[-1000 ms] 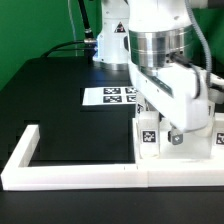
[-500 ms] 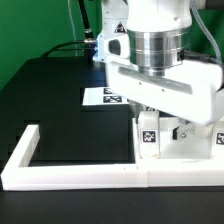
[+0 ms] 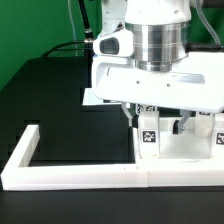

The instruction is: Assemble square table

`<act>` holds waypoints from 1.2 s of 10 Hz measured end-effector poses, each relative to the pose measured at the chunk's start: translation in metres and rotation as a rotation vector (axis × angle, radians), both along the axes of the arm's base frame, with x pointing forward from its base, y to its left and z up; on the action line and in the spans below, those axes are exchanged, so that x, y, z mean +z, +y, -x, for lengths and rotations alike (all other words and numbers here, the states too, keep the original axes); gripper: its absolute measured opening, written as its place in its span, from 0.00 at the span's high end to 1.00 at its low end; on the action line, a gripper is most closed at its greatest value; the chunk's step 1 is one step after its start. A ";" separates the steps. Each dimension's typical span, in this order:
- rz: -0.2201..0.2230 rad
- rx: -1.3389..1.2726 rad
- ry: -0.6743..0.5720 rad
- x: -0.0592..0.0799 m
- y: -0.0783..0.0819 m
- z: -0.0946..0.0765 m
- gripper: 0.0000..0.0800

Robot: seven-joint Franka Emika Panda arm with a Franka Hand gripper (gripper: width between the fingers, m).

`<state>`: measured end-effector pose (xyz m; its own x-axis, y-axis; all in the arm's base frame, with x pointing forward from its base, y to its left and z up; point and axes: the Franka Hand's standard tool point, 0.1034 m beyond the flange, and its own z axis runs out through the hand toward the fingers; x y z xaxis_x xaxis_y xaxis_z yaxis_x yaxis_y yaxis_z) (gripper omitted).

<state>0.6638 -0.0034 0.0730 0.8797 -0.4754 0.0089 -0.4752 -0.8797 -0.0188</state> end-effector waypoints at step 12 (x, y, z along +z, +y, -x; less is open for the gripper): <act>-0.158 -1.150 -0.025 -0.003 -0.002 -0.004 0.52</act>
Offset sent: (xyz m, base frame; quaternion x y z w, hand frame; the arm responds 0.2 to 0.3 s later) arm 0.0000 0.0000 0.0000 0.0000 0.0000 0.1938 0.9810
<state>0.6678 -0.0055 0.0701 -0.0722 -0.9912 -0.1108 -0.9903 0.0845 -0.1107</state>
